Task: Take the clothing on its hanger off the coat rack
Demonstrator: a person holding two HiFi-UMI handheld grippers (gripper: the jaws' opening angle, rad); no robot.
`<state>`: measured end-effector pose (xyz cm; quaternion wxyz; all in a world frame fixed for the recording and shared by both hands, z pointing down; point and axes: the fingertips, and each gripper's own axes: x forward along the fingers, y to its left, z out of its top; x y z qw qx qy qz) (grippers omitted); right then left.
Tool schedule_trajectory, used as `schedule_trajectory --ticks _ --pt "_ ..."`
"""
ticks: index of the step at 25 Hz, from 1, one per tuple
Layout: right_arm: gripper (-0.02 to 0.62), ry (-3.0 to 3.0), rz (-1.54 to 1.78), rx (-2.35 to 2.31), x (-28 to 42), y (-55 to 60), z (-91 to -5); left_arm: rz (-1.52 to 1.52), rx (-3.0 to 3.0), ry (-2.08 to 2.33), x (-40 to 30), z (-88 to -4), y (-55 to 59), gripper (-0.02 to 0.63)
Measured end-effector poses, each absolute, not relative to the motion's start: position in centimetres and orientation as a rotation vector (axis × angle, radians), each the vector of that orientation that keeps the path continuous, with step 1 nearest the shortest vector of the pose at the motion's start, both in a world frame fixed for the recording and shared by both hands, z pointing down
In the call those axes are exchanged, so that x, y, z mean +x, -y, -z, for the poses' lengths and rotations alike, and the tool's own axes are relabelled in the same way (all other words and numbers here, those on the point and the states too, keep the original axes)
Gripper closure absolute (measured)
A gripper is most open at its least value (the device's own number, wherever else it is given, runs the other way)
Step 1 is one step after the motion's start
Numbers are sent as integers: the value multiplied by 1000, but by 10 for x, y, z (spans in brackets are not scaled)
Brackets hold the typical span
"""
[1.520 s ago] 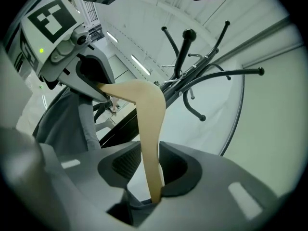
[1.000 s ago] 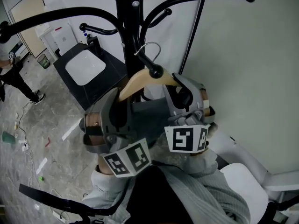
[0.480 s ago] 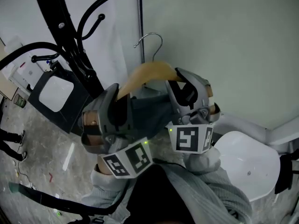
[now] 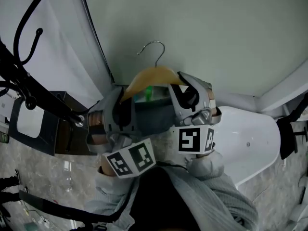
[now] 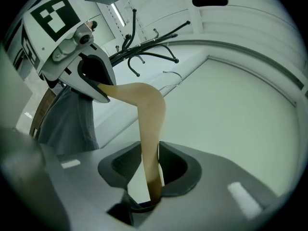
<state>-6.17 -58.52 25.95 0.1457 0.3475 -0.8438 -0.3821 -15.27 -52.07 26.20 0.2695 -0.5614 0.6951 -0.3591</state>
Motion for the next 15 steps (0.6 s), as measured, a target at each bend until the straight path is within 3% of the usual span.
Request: schedule_trajectory --ticks 15 --pt "488 2334 1019 1052 -41 607 -296 966 -1640 -1790 -139 -297 554 508"
